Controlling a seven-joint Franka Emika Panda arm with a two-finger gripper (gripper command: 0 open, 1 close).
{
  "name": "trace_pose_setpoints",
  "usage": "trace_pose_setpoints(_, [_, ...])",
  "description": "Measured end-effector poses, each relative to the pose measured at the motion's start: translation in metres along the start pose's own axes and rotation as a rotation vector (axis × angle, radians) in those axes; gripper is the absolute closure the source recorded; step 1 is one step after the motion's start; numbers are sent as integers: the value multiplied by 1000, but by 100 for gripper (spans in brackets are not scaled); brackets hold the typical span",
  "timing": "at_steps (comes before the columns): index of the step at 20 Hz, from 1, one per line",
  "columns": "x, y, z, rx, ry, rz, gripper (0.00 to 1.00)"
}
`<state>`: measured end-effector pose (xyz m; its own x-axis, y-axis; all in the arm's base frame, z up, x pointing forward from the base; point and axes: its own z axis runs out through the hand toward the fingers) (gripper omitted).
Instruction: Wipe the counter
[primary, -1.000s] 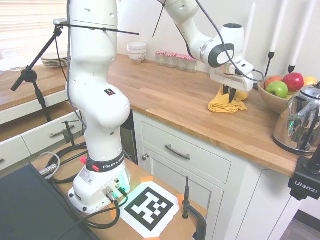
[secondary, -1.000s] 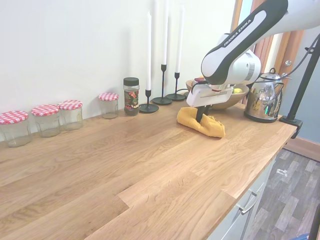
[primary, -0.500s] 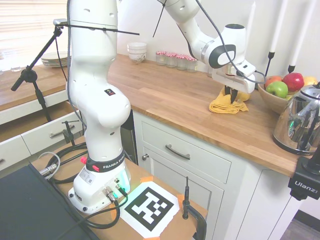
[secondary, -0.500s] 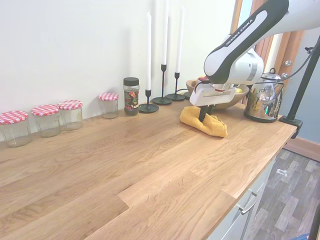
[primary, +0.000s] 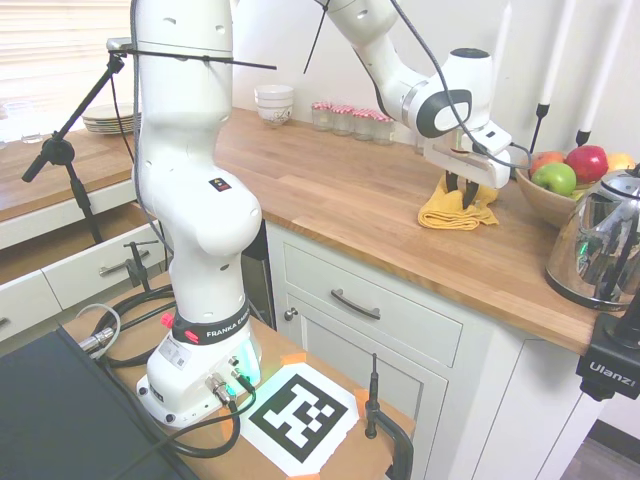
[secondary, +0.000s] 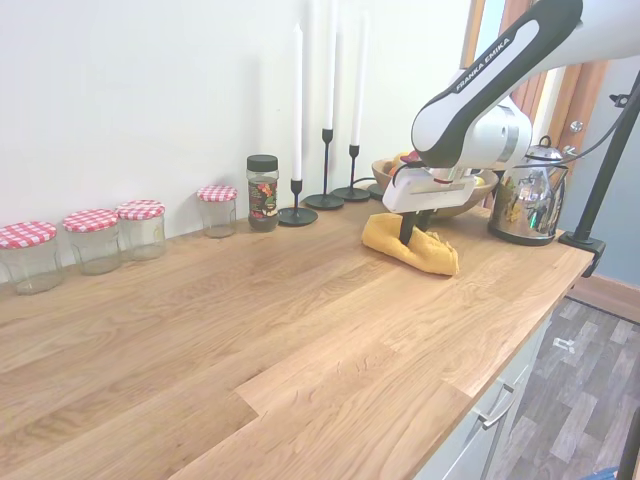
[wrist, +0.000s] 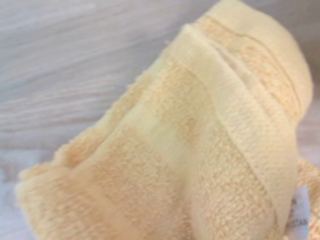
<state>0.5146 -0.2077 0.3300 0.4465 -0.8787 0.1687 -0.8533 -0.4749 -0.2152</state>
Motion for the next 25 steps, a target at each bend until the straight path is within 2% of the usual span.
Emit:
trace_pose_setpoints(6, [-1,13,-10,5,4,17,0])
trace_pose_setpoints(15, [-10,28,-49,49,30,23,0])
trace_pose_setpoints(25, [-11,40,-55,51,28,41,0])
